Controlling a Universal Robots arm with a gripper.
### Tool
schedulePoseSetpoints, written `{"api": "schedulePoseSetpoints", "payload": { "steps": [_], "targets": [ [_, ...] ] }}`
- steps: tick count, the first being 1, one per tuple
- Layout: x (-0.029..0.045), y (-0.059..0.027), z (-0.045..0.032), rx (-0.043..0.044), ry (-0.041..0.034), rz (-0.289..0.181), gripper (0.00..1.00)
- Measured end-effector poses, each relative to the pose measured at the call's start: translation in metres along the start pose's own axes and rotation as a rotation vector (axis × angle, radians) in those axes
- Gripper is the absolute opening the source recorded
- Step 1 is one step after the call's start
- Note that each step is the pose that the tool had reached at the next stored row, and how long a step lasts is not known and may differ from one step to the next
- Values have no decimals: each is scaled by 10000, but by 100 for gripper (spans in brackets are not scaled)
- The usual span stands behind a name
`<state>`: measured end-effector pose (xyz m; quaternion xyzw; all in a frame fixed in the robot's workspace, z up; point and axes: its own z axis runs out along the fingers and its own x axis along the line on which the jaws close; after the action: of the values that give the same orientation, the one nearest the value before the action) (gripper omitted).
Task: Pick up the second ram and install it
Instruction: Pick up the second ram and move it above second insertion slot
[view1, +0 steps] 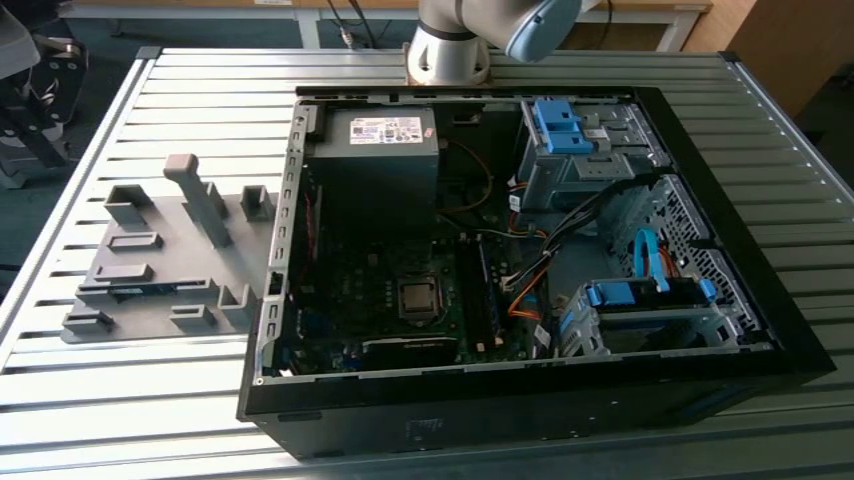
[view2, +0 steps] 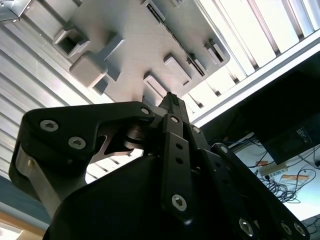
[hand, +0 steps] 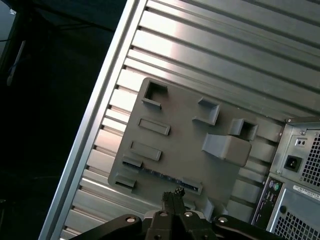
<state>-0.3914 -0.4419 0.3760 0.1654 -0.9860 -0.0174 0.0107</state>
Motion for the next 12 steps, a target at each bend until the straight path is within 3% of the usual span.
{"api": "schedulePoseSetpoints", "payload": {
  "steps": [12],
  "targets": [
    [3,-1,0,8,18,-490,11]
  ]
}}
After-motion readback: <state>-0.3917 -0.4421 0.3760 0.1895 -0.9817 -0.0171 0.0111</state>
